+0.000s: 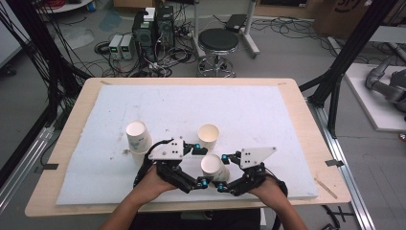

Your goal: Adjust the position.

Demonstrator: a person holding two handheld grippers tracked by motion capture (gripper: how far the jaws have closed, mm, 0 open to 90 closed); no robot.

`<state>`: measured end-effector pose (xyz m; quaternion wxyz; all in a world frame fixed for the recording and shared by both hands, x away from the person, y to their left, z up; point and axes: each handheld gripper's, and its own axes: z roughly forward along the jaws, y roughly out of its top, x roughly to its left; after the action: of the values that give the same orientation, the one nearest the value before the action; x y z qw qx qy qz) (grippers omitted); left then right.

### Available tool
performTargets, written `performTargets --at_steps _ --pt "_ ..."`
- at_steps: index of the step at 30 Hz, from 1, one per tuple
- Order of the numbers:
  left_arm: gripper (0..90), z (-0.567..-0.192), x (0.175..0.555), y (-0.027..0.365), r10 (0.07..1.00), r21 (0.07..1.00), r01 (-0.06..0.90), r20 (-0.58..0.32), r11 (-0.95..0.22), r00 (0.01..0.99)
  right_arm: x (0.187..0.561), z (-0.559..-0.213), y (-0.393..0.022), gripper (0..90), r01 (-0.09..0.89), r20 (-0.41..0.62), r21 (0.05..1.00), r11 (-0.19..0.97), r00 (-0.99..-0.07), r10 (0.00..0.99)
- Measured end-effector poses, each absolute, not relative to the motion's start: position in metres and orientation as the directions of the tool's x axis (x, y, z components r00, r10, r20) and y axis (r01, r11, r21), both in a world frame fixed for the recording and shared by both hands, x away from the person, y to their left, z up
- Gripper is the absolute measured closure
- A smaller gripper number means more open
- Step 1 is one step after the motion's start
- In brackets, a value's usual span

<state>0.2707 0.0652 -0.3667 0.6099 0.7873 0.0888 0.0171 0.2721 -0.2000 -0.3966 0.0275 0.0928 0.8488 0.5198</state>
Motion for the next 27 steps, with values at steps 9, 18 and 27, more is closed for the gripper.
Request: performTargets --at_steps 9,18,27 --pt "15.1 -0.363 0.271 0.069 0.158 0.945 0.110 -0.063 -0.309 0.985 0.277 -0.379 -0.198 29.7 0.090 0.012 0.842 0.532 -0.989 0.148" --pt "15.3 -0.360 0.272 0.066 0.139 0.918 0.097 -0.046 -0.385 0.989 0.277 -0.369 -0.190 29.7 0.048 -0.035 0.770 0.636 -0.992 0.117" --pt "15.9 -0.362 0.273 0.061 0.124 0.888 0.089 -0.037 -0.451 0.992 0.278 -0.365 -0.181 29.7 0.027 -0.059 0.679 0.733 -0.994 0.091"
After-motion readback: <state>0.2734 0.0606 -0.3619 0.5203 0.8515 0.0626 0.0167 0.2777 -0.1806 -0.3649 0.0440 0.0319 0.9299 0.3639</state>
